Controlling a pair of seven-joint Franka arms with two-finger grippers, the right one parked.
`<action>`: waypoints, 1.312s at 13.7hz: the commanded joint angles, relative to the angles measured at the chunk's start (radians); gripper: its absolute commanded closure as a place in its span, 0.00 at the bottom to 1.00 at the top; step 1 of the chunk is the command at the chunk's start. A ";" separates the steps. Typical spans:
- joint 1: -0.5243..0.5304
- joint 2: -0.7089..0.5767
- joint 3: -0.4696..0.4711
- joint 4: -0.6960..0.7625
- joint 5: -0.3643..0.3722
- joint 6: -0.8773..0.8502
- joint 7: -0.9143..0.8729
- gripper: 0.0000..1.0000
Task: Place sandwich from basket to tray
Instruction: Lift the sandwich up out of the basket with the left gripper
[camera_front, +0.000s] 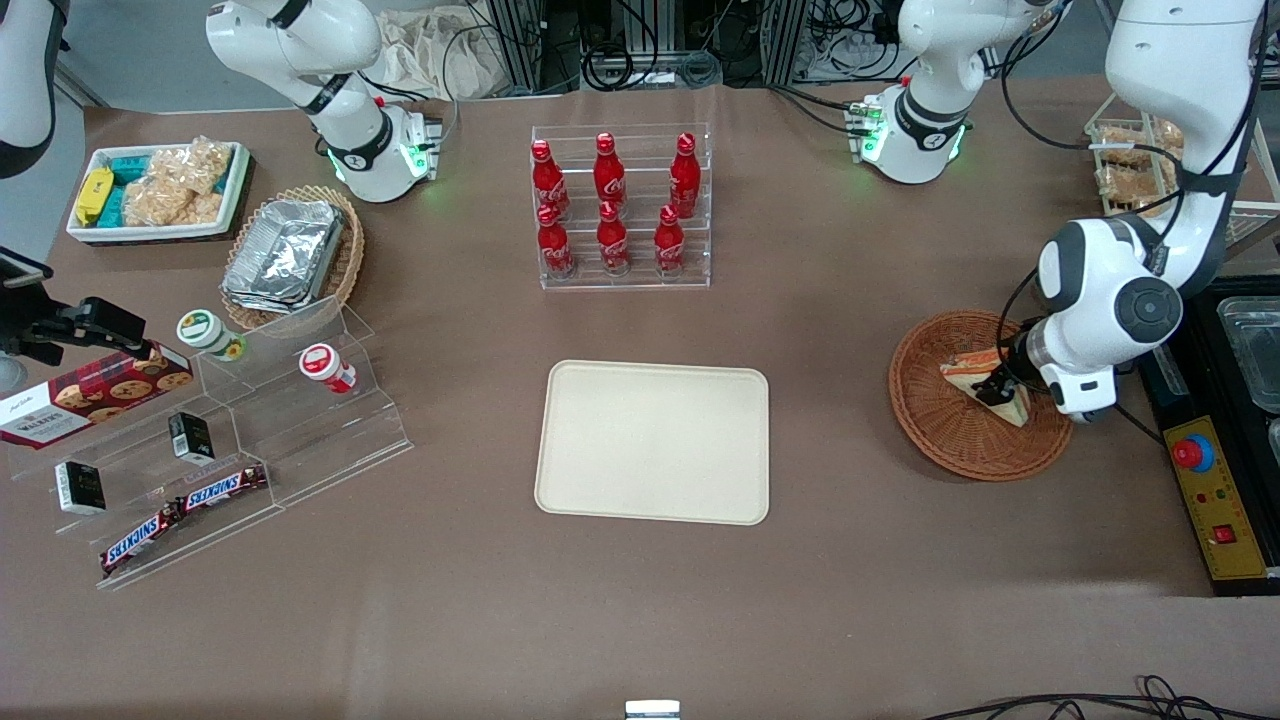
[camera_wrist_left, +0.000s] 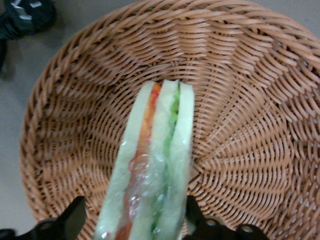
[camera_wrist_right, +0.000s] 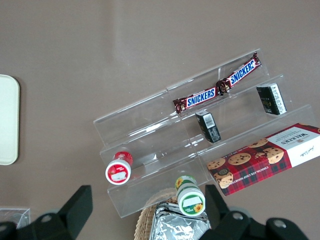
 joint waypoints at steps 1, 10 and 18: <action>-0.002 0.017 -0.004 0.040 -0.006 0.001 -0.050 0.92; -0.004 -0.014 -0.092 0.529 -0.033 -0.547 0.143 1.00; -0.258 0.202 -0.198 0.890 -0.061 -0.636 0.245 1.00</action>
